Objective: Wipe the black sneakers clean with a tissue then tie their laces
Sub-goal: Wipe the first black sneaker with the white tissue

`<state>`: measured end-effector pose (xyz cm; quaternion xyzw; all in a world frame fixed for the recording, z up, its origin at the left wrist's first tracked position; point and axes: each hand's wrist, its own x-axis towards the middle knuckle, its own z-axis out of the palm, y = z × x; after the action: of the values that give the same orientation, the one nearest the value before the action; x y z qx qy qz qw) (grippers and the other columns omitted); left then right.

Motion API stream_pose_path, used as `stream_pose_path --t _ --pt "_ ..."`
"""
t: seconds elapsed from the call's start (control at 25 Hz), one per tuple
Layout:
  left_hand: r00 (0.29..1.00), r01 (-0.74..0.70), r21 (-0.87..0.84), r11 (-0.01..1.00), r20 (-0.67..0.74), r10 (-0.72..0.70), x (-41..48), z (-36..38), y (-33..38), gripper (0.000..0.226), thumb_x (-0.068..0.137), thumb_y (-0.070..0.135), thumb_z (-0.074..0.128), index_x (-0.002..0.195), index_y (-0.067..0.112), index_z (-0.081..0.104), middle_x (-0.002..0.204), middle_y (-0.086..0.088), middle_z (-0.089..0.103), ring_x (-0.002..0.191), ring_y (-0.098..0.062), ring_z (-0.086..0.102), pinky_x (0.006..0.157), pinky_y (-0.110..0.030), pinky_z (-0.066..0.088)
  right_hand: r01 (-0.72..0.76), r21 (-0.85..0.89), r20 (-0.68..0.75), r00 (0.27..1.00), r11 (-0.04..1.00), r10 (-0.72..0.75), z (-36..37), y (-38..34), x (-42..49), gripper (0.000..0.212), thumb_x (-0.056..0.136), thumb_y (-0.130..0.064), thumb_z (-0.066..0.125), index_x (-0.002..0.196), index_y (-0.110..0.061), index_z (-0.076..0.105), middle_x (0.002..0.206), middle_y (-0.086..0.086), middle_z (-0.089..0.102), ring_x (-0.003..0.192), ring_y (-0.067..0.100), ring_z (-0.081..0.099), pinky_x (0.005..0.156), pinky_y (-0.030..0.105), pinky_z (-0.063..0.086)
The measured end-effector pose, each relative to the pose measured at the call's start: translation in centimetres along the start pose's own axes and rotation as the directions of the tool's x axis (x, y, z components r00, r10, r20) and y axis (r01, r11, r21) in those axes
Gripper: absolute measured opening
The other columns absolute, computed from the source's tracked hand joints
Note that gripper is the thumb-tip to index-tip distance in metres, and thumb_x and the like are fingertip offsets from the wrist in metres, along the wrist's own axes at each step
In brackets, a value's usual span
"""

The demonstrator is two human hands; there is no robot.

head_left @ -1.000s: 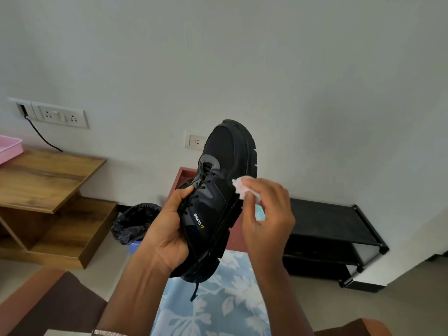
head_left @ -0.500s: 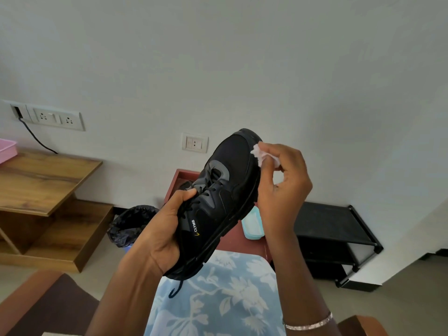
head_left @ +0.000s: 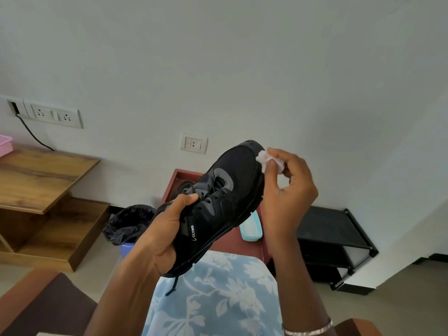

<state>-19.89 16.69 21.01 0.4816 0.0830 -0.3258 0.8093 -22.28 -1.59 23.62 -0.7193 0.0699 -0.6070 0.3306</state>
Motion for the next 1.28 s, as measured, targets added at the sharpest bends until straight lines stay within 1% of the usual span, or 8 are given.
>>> stream_pose_path --t 0.24,0.36,0.44,0.68,0.76,0.96,1.08,1.28 --pt "1.000 -0.020 -0.071 0.997 -0.012 0.019 0.2 0.0 0.0 0.046 0.083 0.036 0.070 0.117 0.005 0.071 0.108 -0.023 0.072 0.090 -0.037 0.065 0.086 -0.048 0.053 0.039 0.000 0.061 0.997 0.999 -0.039 -0.4 -0.1 -5.0 0.011 0.090 0.003 0.066 0.099 0.001 0.072 0.099 0.008 0.070 0.092 0.017 0.067 0.079 0.017 0.054" --pt "0.999 -0.046 -0.047 0.998 -0.008 0.046 0.3 -0.1 0.1 0.039 0.087 0.037 0.067 0.111 0.008 0.072 0.103 -0.022 0.074 0.086 -0.036 0.067 0.081 -0.045 0.055 0.017 -0.012 0.099 0.995 1.000 -0.016 -0.4 -0.5 -8.5 0.014 0.092 -0.009 0.065 0.100 0.000 0.071 0.100 0.009 0.069 0.095 0.019 0.068 0.078 0.020 0.057" --pt "0.998 -0.055 -0.011 0.998 -0.019 0.055 0.2 0.0 0.0 0.036 0.087 0.037 0.068 0.107 0.008 0.073 0.098 -0.020 0.076 0.084 -0.035 0.068 0.085 -0.046 0.054 0.027 -0.005 0.088 0.996 1.000 -0.027 -0.1 -0.6 -7.1 0.015 0.093 -0.009 0.062 0.099 0.001 0.072 0.099 0.010 0.068 0.093 0.021 0.068 0.076 0.023 0.058" --pt "0.999 -0.046 0.016 0.999 -0.009 0.047 -0.1 0.2 -0.5 0.036 0.085 0.038 0.069 0.103 0.008 0.076 0.103 -0.020 0.076 0.089 -0.035 0.067 0.097 -0.051 0.049 0.056 -0.027 0.070 0.996 0.998 -0.054 0.0 -1.2 -2.6 0.018 0.090 0.008 0.065 0.101 -0.003 0.075 0.100 0.010 0.069 0.094 0.021 0.068 0.078 0.013 0.051" --pt "0.998 -0.064 0.012 0.998 0.009 0.064 0.1 0.1 -0.4 0.038 0.085 0.040 0.069 0.105 0.008 0.076 0.105 -0.021 0.075 0.090 -0.036 0.068 0.098 -0.050 0.048 0.063 -0.048 0.109 0.992 0.997 -0.057 -0.1 -1.0 -5.2 0.017 0.089 0.004 0.067 0.103 -0.002 0.075 0.102 0.011 0.068 0.096 0.022 0.067 0.077 0.018 0.055" --pt "0.993 -0.118 0.052 0.992 0.007 0.118 0.1 0.2 -0.6 0.036 0.087 0.041 0.069 0.104 0.011 0.076 0.103 -0.018 0.076 0.102 -0.036 0.071 0.106 -0.055 0.047 0.128 -0.135 0.210 0.973 0.983 -0.098 0.5 -1.1 -8.9 0.024 0.096 -0.016 0.057 0.104 -0.005 0.076 0.103 0.008 0.069 0.097 0.016 0.064 0.086 0.012 0.050" --pt "0.990 -0.134 0.120 0.984 -0.020 0.137 0.1 0.1 -0.7 0.030 0.083 0.043 0.072 0.091 0.015 0.080 0.100 -0.015 0.077 0.102 -0.036 0.071 0.107 -0.056 0.046 0.128 -0.168 0.150 0.983 0.977 -0.103 0.7 -0.4 -5.7 0.018 0.094 -0.006 0.061 0.103 -0.006 0.076 0.099 0.006 0.069 0.092 0.018 0.062 0.079 0.013 0.047" --pt "0.988 -0.146 0.143 0.979 -0.024 0.151 0.0 0.7 -1.1 0.034 0.081 0.044 0.074 0.100 0.017 0.077 0.100 -0.010 0.078 0.099 -0.029 0.072 0.107 -0.051 0.047 0.077 -0.256 0.090 0.994 0.964 -0.055 0.8 0.3 -4.0 0.020 0.088 0.003 0.066 0.102 -0.009 0.075 0.097 0.005 0.066 0.088 0.019 0.058 0.074 0.010 0.041"
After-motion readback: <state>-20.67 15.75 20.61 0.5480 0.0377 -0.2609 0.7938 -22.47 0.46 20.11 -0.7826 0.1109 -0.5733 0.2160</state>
